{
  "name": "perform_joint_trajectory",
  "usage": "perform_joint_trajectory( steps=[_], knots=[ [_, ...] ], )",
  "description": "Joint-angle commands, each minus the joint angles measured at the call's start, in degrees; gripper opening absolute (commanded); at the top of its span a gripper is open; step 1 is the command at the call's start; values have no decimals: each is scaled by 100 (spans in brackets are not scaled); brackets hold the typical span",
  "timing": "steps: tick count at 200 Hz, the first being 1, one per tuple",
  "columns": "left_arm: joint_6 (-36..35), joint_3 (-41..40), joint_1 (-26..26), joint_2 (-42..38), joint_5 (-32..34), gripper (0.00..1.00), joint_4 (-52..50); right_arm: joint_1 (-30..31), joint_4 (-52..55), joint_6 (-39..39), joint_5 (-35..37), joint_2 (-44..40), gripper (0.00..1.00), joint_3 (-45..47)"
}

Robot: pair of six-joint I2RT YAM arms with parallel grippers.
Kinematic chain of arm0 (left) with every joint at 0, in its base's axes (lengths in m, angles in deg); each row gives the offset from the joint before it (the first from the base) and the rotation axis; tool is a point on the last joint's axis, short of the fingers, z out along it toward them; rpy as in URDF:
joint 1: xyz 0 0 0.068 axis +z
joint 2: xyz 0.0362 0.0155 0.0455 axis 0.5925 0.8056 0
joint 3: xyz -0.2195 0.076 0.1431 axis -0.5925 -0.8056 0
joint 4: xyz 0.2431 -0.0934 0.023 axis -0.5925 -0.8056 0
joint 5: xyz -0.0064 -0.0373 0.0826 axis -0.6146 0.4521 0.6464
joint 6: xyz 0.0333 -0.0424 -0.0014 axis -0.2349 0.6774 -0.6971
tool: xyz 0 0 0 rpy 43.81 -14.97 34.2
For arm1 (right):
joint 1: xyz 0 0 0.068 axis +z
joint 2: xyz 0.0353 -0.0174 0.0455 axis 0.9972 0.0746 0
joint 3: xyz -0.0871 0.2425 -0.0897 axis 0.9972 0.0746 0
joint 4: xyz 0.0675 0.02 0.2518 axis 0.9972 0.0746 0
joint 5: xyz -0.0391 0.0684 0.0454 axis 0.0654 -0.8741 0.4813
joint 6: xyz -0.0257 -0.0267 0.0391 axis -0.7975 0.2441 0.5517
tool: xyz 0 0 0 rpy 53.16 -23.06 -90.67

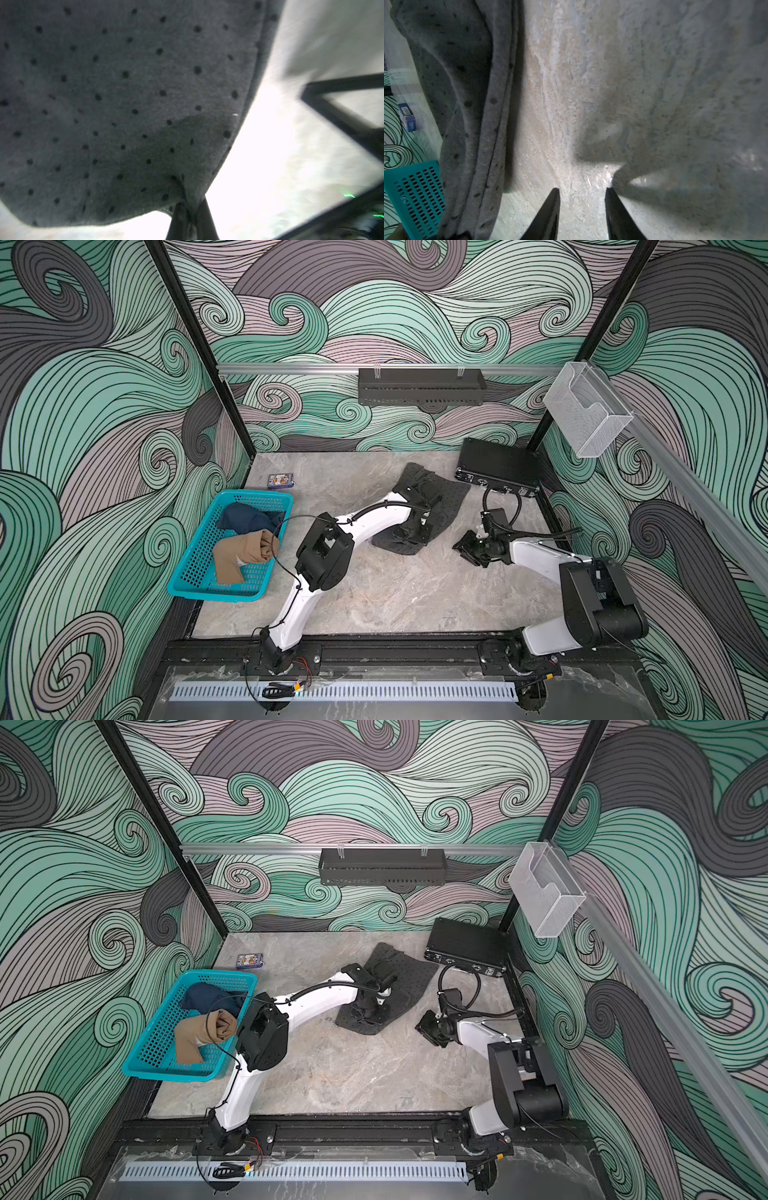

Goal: Roll up the skirts
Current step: Fold the skirt at the center of the board.

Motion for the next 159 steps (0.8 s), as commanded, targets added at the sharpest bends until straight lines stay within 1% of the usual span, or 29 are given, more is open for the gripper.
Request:
perform_joint_trajectory(
  steps=[1,8,17,35,54,63,75,97,103,107,111,121,129,148,159],
  knots=[
    [900,316,-139,219,-1129,5,642,-162,321,44,78,-474,44,175],
    [1129,397,-157,360,-1221,6,734,-231,417,50,157,-590,48,234],
    [1286,563,-190,555,-1379,8,805,-348,537,30,189,-692,49,288],
    [1223,1082,-281,963,-1422,26,516,-577,822,-87,258,-750,52,324],
    [998,1509,-366,1318,-1564,43,278,-781,956,-247,261,-723,55,356],
    [928,1683,-385,1484,-1625,46,159,-836,955,-278,256,-715,55,380],
    [798,1885,-414,1668,-1678,49,3,-846,956,-290,231,-721,56,416],
    [534,2145,-486,1881,-1430,51,-392,-855,1129,-345,65,-804,57,437],
    [495,2168,-489,1902,-1409,49,-423,-857,1138,-361,44,-849,57,438],
    [485,2175,-484,1900,-1394,45,-448,-854,1153,-375,35,-875,57,438],
    [481,2189,-484,1898,-1353,38,-463,-859,1158,-401,14,-908,57,437],
    [471,2197,-475,1832,-1273,15,-460,-845,1114,-479,-135,-960,57,444],
    [445,2203,-453,1740,-1210,0,-471,-842,1121,-500,-235,-991,56,447],
    [405,2101,-382,1311,-885,0,-500,-638,1067,-634,-536,-967,54,407],
    [389,1763,-321,857,-635,0,-387,-386,1127,-687,-582,-896,53,311]
  ],
)
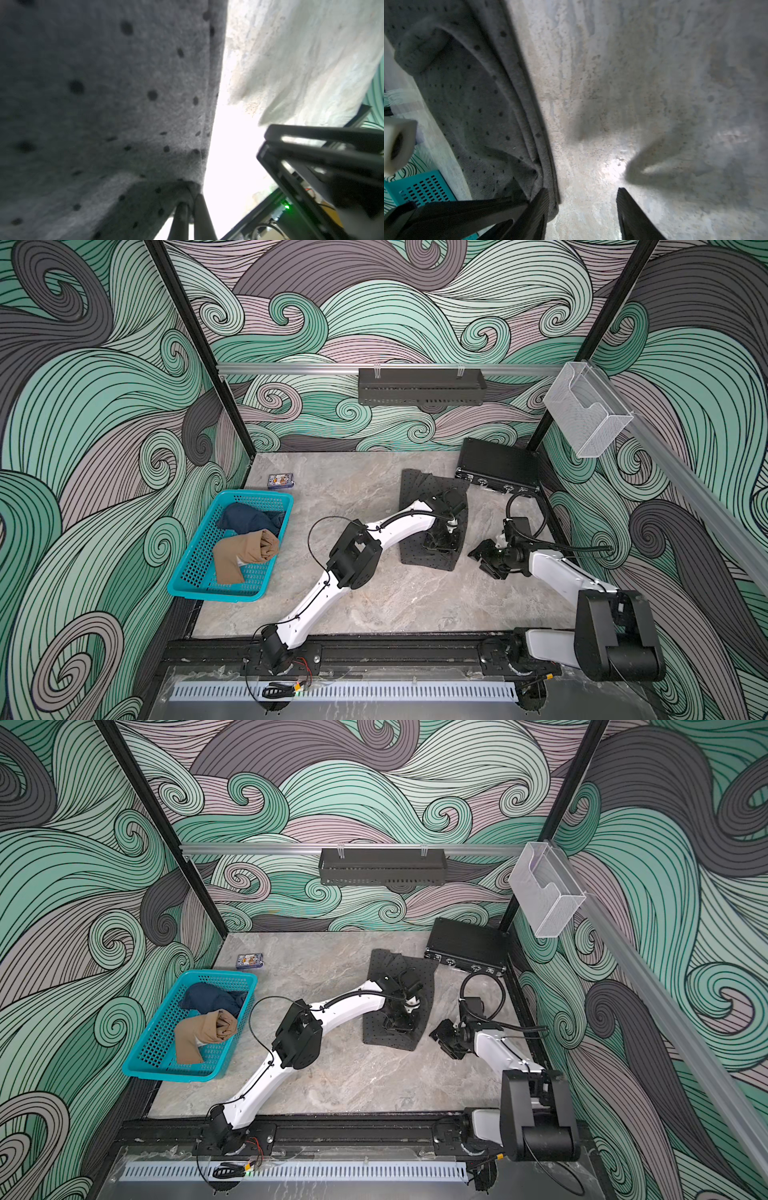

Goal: Roll up the skirts
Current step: Fold the skirt at the center of the board.

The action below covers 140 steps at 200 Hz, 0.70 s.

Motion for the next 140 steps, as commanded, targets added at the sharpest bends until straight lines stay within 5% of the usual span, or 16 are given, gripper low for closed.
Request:
perform_joint_trajectory(
  steps=[1,28,63,117,140],
  knots=[
    [-137,-281,107,-928,565,0,-131,386,139,-249,-353,60,53,-104],
    [307,-2461,478,-2625,1061,0,1053,1117,236,-295,-264,404,50,-381],
    [840,-5356,1221,-4427,654,0,2691,1543,153,-280,-201,887,38,-643],
    [418,-6568,1158,-5144,512,0,2624,1341,665,-348,698,627,50,-1859],
    [488,-6832,1077,-5175,501,0,2736,1465,1126,-452,752,1437,52,-3237]
  ],
)
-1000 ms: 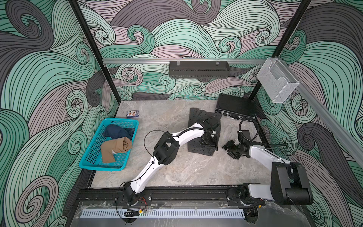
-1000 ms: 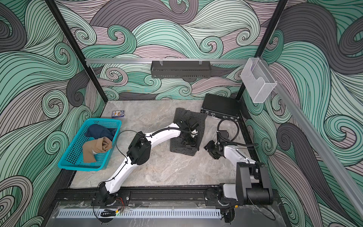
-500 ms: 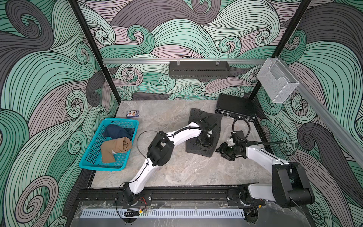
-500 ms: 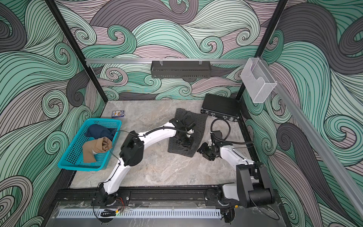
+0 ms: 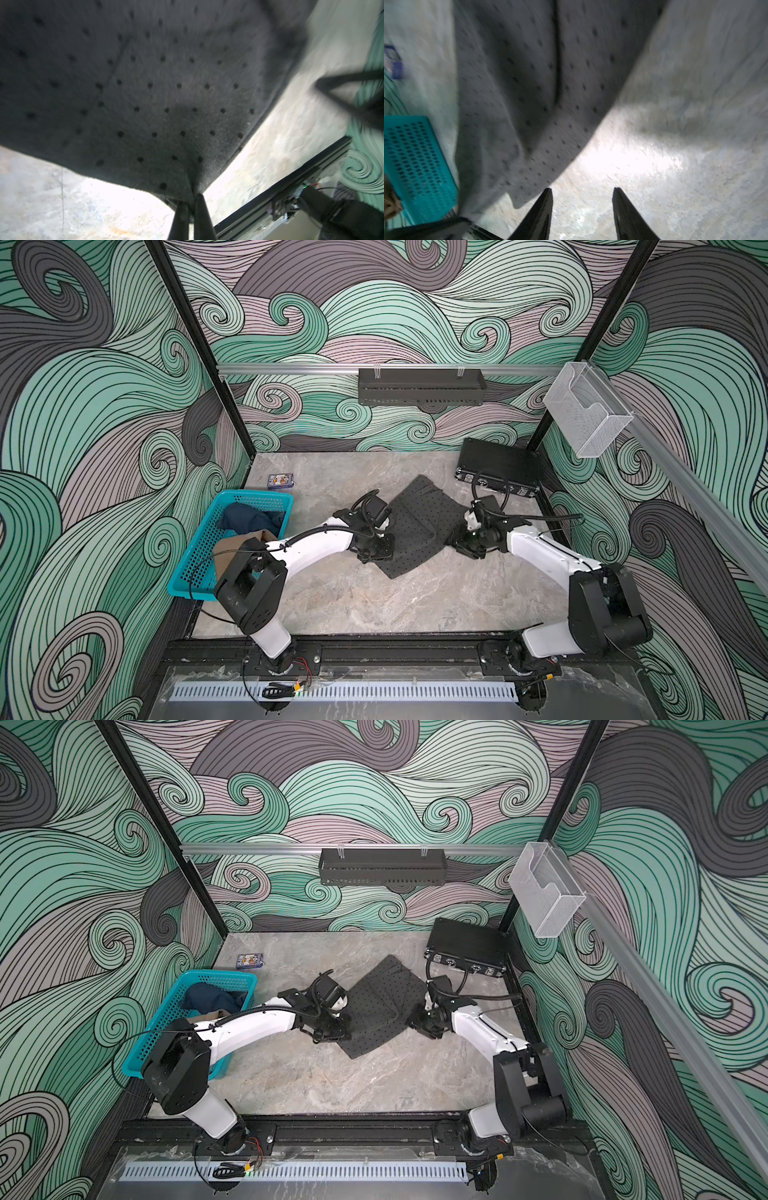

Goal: Roll up the skirts
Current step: Fold the skirt at the center of the board.

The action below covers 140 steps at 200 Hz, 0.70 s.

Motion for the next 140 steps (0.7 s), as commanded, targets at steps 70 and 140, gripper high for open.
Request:
perform_joint_trajectory(
  steps=[70,140],
  knots=[
    [316,-404,-93,-55,169,0,175,1141,2138,-526,1235,3983,54,-5161],
    [445,-526,-93,-58,249,0,251,1409,2997,-774,1757,5493,54,-6893]
  ],
)
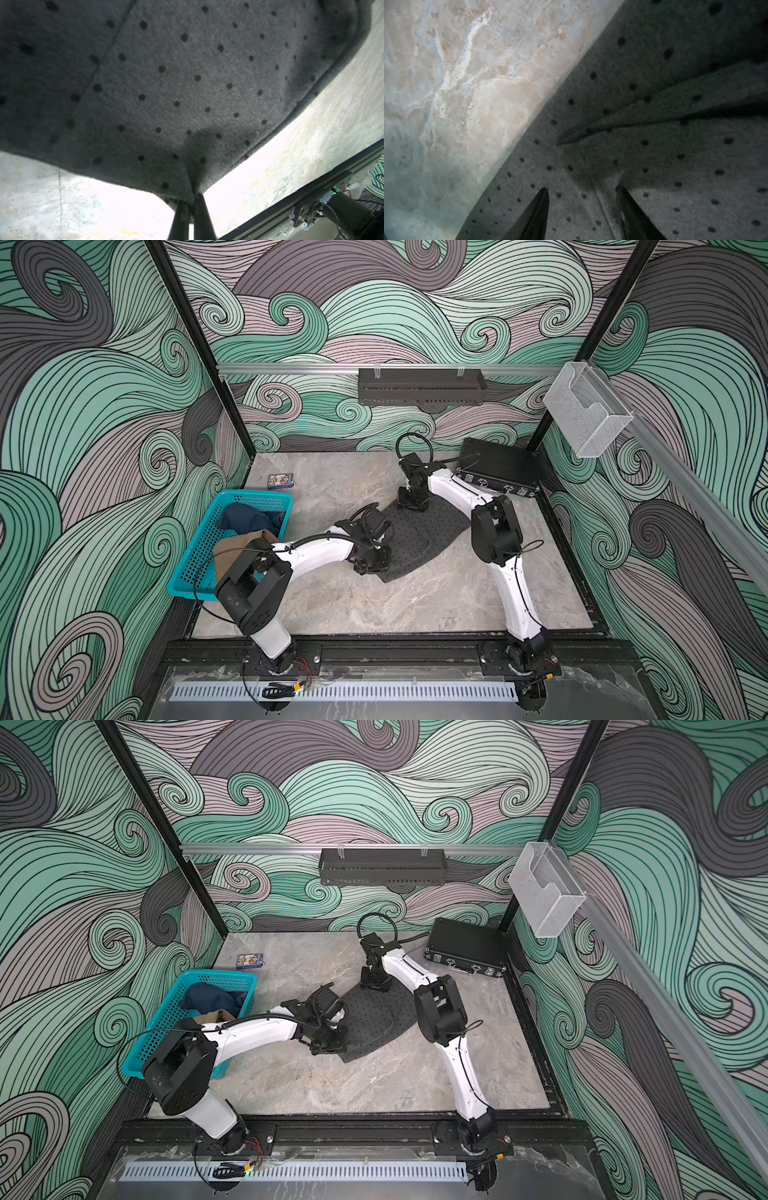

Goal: Roll up the skirts
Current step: Fold the skirt at the center of the board.

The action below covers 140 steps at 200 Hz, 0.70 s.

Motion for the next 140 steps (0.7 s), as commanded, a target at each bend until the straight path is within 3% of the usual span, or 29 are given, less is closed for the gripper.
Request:
perform_joint_trajectory(
  steps=[1,23,45,86,119,140],
  knots=[
    [116,-8,-25,-54,84,0,24,21,656,-115,560,226,54,-443],
    [124,-15,-27,-65,140,0,-30,10,684,-66,905,340,49,-534],
    [181,-21,-25,-79,258,0,-114,-2,686,-101,898,492,26,-757],
    [288,42,16,-296,642,0,-303,-104,672,-54,625,410,5,-1036],
    [315,504,233,-491,1053,0,-822,-389,408,-69,9,-251,0,-1020],
    [236,855,405,-686,1378,0,-1101,-778,-211,108,-711,-993,3,-398]
  ],
)
